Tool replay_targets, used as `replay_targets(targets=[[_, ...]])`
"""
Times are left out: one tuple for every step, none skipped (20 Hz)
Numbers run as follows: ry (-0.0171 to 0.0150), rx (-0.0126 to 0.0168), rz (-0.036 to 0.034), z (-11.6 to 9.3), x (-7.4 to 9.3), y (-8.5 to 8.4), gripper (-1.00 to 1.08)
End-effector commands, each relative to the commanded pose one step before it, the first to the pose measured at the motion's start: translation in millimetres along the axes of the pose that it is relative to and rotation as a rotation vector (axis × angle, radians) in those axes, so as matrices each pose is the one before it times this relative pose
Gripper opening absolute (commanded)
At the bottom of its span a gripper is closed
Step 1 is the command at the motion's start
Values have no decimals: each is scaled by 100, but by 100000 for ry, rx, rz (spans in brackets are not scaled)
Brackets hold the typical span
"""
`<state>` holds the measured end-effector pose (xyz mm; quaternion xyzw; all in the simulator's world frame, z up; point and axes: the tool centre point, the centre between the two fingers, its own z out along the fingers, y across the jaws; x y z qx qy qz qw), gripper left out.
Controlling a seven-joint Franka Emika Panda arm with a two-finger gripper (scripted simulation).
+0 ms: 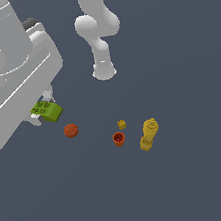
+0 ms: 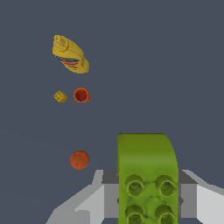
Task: Pick up a designated object from a clutter of objects.
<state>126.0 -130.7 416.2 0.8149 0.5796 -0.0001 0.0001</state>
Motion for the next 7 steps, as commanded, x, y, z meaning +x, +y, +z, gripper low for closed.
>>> replay_targets(targets=[[-4,-1,10,-367,68,192,-100],[0,0,0,-84,18,51,-100],[0,0,0,-64,14,41,-100],[0,0,0,-45,10,32,-100],[0,0,0,-29,6,23,-100],[0,0,0,-15,3,13,-100],[0,0,0,-4,1,4,-100]])
